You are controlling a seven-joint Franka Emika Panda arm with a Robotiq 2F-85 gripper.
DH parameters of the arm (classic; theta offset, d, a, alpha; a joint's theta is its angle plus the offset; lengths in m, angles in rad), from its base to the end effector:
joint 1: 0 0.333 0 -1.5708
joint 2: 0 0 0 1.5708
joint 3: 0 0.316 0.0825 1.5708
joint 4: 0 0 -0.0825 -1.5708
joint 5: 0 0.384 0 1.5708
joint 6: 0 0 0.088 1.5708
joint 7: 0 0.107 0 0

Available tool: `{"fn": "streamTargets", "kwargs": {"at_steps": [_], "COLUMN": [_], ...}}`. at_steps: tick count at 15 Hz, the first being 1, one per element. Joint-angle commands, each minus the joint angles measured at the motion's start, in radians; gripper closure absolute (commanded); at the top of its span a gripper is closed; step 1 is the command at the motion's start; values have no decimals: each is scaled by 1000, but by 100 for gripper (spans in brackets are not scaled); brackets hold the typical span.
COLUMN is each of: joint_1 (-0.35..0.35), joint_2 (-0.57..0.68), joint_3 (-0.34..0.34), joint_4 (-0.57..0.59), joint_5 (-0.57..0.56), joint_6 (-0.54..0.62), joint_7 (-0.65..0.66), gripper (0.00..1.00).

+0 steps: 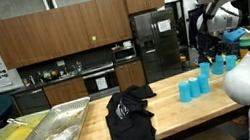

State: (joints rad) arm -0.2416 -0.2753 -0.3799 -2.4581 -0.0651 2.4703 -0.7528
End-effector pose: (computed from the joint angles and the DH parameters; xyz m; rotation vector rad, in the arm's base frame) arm 0.3821 -0.2767 0.4195 2.9790 0.2631 0.3669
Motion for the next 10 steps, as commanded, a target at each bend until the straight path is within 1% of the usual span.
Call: {"fn": "streamTargets", "kwargs": {"at_steps": [1,5,7,8,10], "joint_1": [4,9,8,17,13], "joint_2": [41,94,138,161,200], "joint_3": [-12,-8,-4,-11,-6], "joint_4": [-7,-11,-10,-3,0], "joint_5": [22,43,47,84,121], "joint_6": [77,157,215,221,257], "joint_7": [-2,-9,-1,-23,-23], "gripper": [62,62,62,62,62]}}
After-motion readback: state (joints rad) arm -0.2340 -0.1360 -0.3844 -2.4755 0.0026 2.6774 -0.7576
